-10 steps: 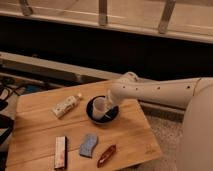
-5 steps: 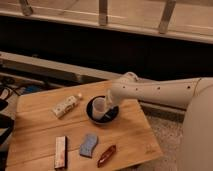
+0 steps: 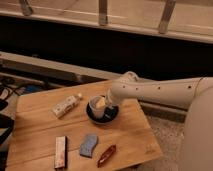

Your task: Place the ceramic cup in the ceramic bowl

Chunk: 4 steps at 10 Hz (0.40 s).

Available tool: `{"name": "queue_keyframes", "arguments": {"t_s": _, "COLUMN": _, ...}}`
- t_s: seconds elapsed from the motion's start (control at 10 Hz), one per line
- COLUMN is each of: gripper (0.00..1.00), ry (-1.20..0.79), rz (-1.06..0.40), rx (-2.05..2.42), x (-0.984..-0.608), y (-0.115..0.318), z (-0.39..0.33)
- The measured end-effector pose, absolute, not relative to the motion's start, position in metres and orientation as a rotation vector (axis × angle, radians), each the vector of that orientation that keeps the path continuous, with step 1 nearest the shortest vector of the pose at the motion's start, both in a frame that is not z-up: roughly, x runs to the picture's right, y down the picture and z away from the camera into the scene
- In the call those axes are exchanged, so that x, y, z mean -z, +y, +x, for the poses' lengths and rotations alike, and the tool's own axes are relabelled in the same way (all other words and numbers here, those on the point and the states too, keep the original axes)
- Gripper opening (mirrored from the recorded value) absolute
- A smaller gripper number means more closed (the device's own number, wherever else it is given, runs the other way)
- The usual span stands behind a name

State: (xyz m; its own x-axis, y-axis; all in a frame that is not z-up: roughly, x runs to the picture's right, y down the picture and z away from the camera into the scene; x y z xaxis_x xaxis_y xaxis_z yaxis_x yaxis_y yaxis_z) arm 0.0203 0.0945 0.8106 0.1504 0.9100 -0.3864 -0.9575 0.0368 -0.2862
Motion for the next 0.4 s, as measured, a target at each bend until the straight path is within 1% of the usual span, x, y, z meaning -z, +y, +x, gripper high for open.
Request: {"name": "queue_keyframes", "arguments": {"t_s": 0.4, "gripper": 1.00, "ry": 0.104, "rz": -0.535, "rx": -1.437, "x": -0.8046, "y": 0.0908, "z": 0.0223}}
